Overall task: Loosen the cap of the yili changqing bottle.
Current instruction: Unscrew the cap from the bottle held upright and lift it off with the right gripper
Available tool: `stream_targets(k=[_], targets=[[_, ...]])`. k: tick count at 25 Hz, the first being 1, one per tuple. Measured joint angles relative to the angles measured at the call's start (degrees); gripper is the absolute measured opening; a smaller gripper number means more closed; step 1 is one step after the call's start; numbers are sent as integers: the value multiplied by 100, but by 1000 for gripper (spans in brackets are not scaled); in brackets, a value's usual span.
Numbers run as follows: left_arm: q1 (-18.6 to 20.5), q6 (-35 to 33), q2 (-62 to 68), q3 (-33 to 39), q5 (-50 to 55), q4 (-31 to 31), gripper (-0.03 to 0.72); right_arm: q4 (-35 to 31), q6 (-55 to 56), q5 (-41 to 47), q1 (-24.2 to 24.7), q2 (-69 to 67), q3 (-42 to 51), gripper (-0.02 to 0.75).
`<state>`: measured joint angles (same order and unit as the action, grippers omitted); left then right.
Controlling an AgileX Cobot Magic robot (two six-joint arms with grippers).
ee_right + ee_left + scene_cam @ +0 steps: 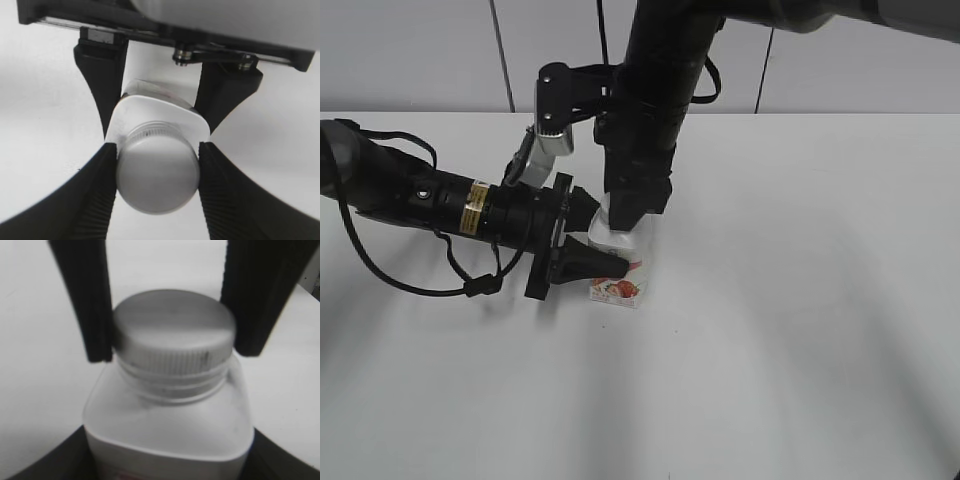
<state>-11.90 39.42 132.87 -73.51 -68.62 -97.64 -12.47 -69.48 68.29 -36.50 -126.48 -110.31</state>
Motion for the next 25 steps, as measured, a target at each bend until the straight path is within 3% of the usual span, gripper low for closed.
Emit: stream_targets(k=[8,13,17,25], targets=[[0,0,0,0,0,-6,400,-46,-178,5,0,0,0,395],[0,20,0,0,-11,-6,400,-141,-183,76,0,0,0,517],[0,25,0,0,-11,-6,400,-147,-135,94,0,41,0,554],[0,37,0,0,-11,-6,400,-147,997,93,0,457,0,557]])
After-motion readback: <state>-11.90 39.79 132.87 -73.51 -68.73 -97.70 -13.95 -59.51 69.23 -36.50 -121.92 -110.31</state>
